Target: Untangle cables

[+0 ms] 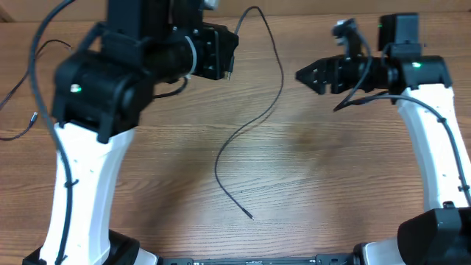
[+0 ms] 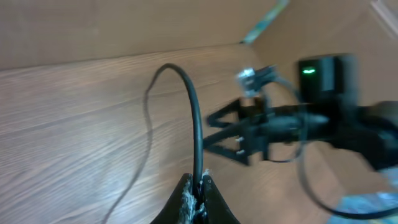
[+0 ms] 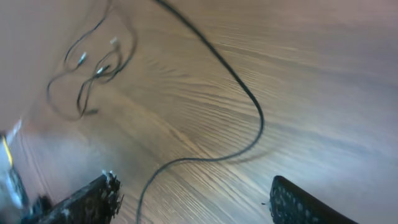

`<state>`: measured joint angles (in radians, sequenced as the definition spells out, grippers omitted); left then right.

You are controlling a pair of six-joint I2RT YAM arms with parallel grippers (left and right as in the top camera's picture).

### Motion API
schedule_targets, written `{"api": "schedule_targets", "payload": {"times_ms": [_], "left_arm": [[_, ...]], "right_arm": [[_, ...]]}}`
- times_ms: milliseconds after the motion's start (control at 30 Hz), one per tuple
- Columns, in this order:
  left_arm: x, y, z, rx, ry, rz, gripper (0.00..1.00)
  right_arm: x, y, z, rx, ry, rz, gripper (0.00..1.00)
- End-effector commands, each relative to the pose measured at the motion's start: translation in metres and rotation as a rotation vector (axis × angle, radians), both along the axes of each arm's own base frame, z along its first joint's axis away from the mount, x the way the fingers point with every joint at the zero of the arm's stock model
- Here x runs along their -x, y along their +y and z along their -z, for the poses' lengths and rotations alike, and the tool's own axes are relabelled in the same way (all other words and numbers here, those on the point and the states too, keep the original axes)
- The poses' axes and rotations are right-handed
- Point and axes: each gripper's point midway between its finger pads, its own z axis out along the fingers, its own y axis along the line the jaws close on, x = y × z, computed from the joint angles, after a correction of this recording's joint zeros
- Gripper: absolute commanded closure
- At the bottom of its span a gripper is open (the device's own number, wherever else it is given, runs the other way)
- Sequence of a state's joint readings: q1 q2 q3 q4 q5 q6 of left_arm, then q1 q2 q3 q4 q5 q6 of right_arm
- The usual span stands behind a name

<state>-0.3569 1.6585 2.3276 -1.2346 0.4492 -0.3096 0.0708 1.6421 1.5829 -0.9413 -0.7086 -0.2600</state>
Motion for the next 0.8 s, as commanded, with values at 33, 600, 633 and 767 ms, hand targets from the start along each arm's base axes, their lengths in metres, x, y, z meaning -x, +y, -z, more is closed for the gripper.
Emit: {"api": "schedule_targets", "payload": {"times_ms": [33,600,633,767], "left_arm": [[0.030,-0.003,-0.026,0.131,0.004,0.172,0.96],[0.074,-0.006,-0.056,0.377,0.110,0.444,0.96],[0.071,-0.004,-0.055,0.369,0.108,0.428,0.96],[0.042,0.009,-0.035,0.261,0.086,0.252,0.96]], "right_arm": [[0.004,0.032,-0.022,0.011,-0.171,-0.160,0.28],[-0.022,0.081,-0.057,-0.030,-0.451,-0.241,0.58],[-0.022,0.081,-0.057,-0.035,-0.444,-0.236,0.69],[-0.023,0.075,-0.055,-0.111,-0.286,-0.126,0.96]]}}
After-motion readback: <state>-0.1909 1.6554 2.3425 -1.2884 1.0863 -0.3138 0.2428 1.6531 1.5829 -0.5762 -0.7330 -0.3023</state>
